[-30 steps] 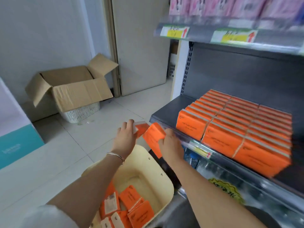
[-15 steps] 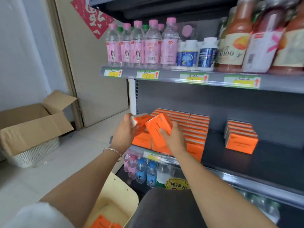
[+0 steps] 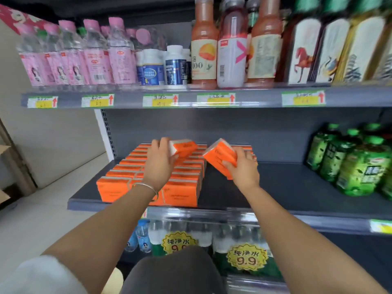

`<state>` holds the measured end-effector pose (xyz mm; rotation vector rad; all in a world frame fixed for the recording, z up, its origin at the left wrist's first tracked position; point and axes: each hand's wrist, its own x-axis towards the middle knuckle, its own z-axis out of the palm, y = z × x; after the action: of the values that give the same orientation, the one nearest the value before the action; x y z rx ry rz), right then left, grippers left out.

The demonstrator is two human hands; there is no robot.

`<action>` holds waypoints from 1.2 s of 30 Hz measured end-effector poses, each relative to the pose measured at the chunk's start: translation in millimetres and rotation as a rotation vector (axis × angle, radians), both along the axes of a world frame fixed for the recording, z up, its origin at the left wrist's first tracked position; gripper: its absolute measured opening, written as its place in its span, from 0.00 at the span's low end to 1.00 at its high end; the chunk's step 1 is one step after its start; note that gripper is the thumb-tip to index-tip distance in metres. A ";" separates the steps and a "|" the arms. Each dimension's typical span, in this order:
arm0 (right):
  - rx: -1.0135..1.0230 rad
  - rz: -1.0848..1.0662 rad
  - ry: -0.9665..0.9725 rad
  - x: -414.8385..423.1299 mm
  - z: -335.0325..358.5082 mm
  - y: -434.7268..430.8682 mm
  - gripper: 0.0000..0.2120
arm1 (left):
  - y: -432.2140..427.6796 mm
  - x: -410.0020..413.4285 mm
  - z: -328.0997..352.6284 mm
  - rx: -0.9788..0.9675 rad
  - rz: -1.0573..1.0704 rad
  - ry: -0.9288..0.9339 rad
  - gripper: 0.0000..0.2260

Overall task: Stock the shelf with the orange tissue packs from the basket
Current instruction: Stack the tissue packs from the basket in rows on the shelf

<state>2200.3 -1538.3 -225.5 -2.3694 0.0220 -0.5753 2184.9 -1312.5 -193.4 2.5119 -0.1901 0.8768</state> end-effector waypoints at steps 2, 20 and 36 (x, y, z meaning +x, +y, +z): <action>-0.092 -0.091 0.055 6.5 -2.5 -26.2 0.22 | -19.0 9.7 1.4 0.073 0.051 0.026 0.19; -0.384 -0.079 0.279 95.7 -54.5 -66.8 0.26 | -73.7 89.4 -33.0 0.069 -0.212 0.098 0.17; -0.409 0.092 -0.001 64.7 -44.1 -68.7 0.36 | -99.5 70.4 -28.1 0.223 -0.264 0.109 0.20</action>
<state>2265.0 -1606.9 -269.5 -2.7472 -0.2239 -0.5803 2255.3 -1412.0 -221.4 2.6477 -0.5983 0.6412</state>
